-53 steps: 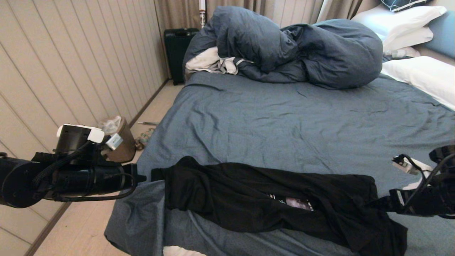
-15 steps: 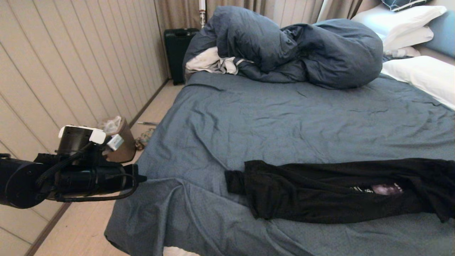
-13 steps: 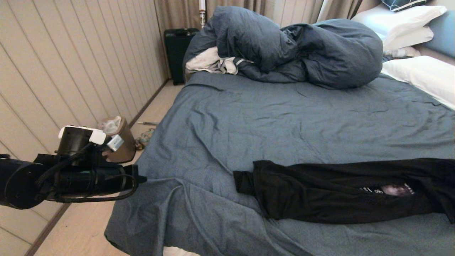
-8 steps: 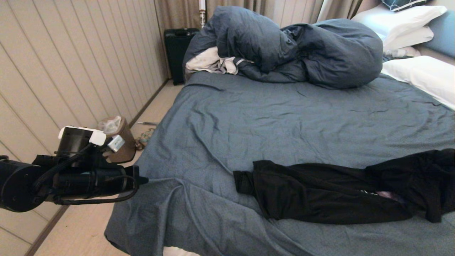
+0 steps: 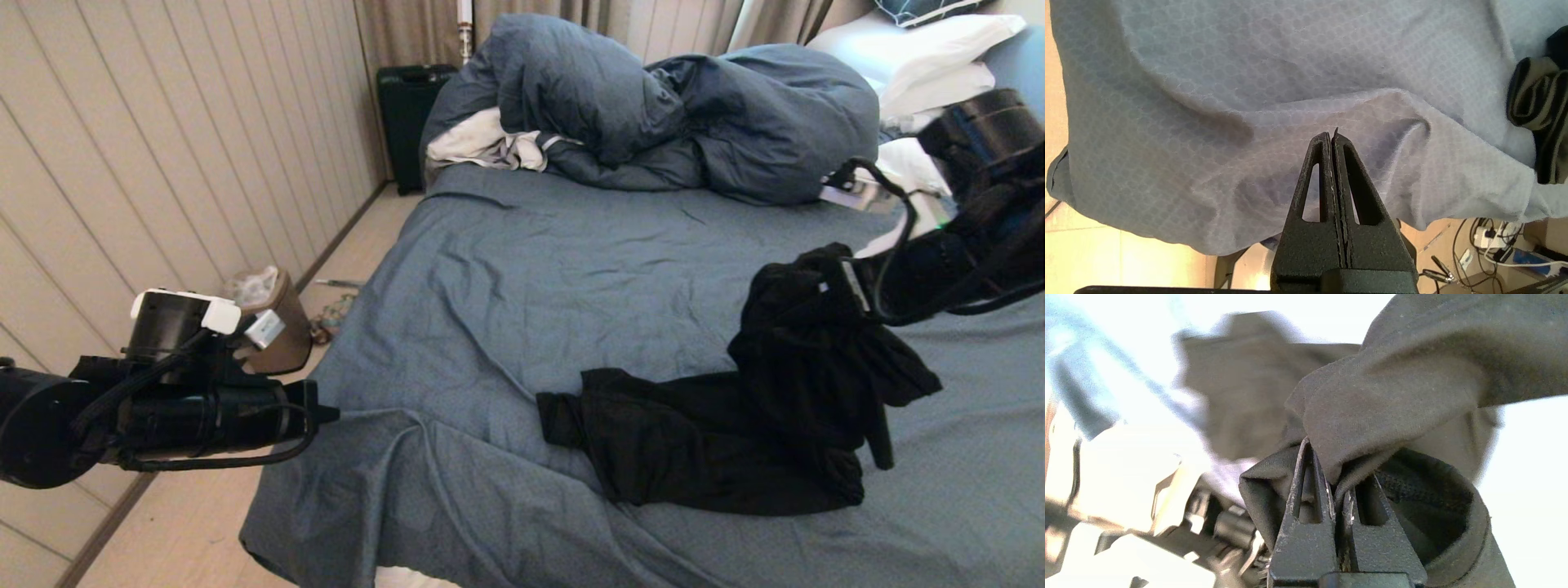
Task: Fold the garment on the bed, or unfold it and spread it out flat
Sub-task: Fold the black T-shirt
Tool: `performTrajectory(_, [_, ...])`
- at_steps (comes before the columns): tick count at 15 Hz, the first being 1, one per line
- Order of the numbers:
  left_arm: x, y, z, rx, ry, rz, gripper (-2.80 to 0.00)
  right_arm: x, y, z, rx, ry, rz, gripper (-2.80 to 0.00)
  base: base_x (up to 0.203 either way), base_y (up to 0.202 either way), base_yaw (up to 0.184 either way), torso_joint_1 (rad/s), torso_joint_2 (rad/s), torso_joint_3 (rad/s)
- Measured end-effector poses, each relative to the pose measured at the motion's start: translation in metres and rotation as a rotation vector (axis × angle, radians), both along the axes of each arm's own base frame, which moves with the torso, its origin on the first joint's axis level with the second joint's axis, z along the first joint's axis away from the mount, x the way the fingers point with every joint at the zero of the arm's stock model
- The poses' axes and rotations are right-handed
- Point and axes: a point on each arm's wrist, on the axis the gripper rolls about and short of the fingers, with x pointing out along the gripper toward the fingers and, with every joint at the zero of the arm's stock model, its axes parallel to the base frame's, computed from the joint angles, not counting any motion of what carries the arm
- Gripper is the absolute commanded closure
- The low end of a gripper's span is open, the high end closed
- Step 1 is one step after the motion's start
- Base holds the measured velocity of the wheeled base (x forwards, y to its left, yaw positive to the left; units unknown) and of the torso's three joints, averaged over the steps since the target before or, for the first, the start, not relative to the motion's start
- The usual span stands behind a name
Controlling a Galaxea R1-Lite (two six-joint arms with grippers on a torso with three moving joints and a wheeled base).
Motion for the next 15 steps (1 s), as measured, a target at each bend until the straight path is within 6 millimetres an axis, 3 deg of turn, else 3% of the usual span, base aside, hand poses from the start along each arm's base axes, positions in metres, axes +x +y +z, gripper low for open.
performTrajectory(3, [-0.002, 0.000, 0.002, 0.000, -0.007, -0.001, 0.00, 0.002, 0.064, 0.001, -0.026, 0.007, 0.093, 0.00, 0.000, 0.000, 0.000, 0.000, 0.00, 0.000])
performTrajectory(8, [-0.002, 0.000, 0.003, -0.001, -0.009, -0.006, 0.00, 0.031, 0.119, -0.034, -0.108, 0.076, 0.152, 0.00, 0.000, 0.000, 0.000, 0.000, 0.00, 0.000])
performTrajectory(9, [-0.002, 0.000, 0.003, -0.001, -0.007, -0.006, 0.00, 0.037, 0.125, -0.040, -0.127, 0.084, 0.142, -2.80, 0.000, 0.000, 0.000, 0.000, 0.00, 0.000])
performTrajectory(12, [-0.003, 0.001, 0.003, -0.001, -0.010, -0.005, 0.00, 0.048, 0.134, -0.050, -0.144, 0.094, 0.133, -2.80, 0.000, 0.000, 0.000, 0.000, 0.00, 0.000])
performTrajectory(15, [-0.003, 0.000, 0.004, -0.002, -0.012, -0.006, 0.00, 0.045, 0.139, -0.048, -0.124, 0.095, 0.163, -2.80, 0.000, 0.000, 0.000, 0.000, 0.00, 0.000])
